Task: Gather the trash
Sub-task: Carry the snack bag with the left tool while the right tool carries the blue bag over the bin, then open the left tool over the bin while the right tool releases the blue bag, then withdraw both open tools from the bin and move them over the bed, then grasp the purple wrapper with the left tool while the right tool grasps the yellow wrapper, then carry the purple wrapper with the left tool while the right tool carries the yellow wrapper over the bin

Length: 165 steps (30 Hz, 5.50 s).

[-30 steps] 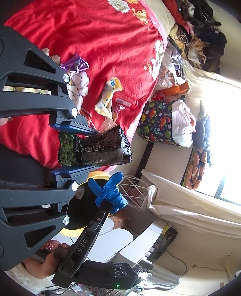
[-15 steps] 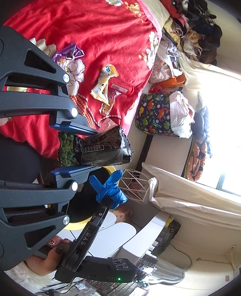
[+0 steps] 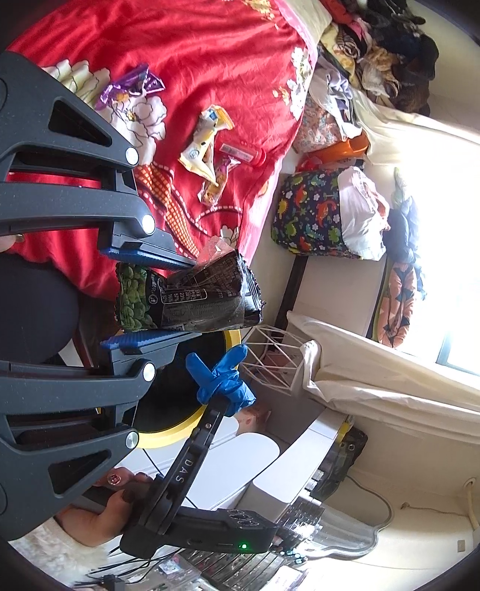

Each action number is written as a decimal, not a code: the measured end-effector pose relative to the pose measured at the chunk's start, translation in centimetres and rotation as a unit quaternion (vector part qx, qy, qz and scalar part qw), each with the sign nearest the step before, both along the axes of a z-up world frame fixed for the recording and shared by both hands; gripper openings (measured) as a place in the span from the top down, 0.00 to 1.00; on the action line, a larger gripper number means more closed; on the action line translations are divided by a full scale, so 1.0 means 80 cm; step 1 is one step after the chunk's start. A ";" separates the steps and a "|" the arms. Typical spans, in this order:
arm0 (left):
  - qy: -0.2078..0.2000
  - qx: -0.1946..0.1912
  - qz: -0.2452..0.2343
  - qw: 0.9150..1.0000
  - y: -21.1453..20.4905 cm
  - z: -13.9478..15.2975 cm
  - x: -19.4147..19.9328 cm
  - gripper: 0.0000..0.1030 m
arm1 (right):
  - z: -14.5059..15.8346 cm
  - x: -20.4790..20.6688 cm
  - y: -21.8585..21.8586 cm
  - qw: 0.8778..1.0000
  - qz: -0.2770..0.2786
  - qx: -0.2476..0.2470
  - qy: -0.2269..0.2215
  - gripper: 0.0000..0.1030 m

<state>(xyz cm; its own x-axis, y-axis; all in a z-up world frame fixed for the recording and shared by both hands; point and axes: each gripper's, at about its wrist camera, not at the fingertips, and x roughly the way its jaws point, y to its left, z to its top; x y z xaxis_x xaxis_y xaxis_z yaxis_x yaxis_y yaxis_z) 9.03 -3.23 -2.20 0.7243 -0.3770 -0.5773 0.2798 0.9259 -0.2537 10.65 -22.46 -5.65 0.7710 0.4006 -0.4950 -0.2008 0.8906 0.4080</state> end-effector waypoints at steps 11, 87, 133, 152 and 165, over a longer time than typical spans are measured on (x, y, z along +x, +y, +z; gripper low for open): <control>0.004 0.002 -0.020 1.000 -0.022 -0.005 0.005 0.77 | -0.007 -0.003 -0.027 1.000 -0.029 0.005 0.007 0.95; 0.002 0.033 0.099 0.995 0.047 -0.030 0.032 0.10 | -0.015 0.012 0.017 0.999 -0.029 -0.024 0.030 0.33; 0.133 -0.032 0.197 0.971 0.196 -0.134 0.028 0.58 | -0.102 0.158 0.286 0.975 0.166 -0.007 0.151 0.89; 0.099 -0.030 0.179 0.978 0.177 -0.096 0.025 0.85 | -0.049 0.070 0.163 0.994 0.085 0.019 0.066 0.93; 0.069 -0.036 0.124 0.989 0.116 -0.061 0.032 0.85 | -0.025 0.045 0.071 0.999 0.001 0.028 0.036 0.93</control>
